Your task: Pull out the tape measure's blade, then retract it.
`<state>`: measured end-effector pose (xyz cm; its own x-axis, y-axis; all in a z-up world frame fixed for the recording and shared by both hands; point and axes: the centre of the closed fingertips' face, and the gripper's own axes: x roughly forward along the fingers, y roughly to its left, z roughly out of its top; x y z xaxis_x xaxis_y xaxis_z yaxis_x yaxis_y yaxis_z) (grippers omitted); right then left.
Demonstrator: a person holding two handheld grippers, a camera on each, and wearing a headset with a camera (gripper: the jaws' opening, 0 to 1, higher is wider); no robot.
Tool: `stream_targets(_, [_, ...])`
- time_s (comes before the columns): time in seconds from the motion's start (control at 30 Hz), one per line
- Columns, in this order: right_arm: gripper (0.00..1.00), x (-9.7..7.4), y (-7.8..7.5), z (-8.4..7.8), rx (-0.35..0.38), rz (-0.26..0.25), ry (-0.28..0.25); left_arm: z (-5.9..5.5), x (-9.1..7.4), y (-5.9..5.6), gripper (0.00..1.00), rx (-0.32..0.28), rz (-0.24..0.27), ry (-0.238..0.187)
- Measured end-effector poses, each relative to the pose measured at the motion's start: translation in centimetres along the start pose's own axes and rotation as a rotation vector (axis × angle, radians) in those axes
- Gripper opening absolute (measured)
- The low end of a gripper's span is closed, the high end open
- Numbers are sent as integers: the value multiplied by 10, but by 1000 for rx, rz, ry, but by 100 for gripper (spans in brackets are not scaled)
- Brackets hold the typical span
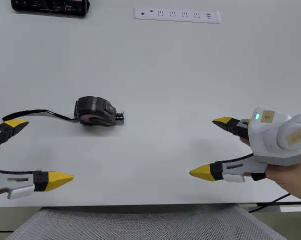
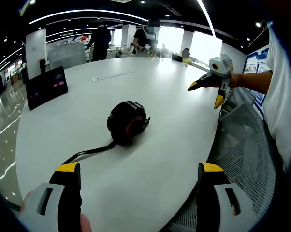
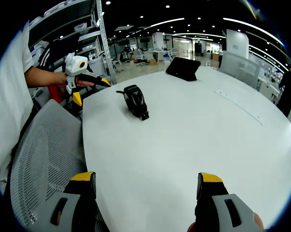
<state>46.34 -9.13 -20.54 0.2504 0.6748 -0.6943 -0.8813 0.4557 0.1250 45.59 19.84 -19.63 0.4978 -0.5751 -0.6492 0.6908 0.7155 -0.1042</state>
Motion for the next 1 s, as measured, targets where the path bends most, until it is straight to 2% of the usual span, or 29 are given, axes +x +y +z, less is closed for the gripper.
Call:
stream_targets(0.53, [88, 2, -1, 3, -7, -5, -10, -2, 0, -1, 99, -2, -4, 8])
stream_targets(1.0, [88, 4, -6, 8, -16, -10, -16, 1, 4, 1, 99, 19, -16, 20])
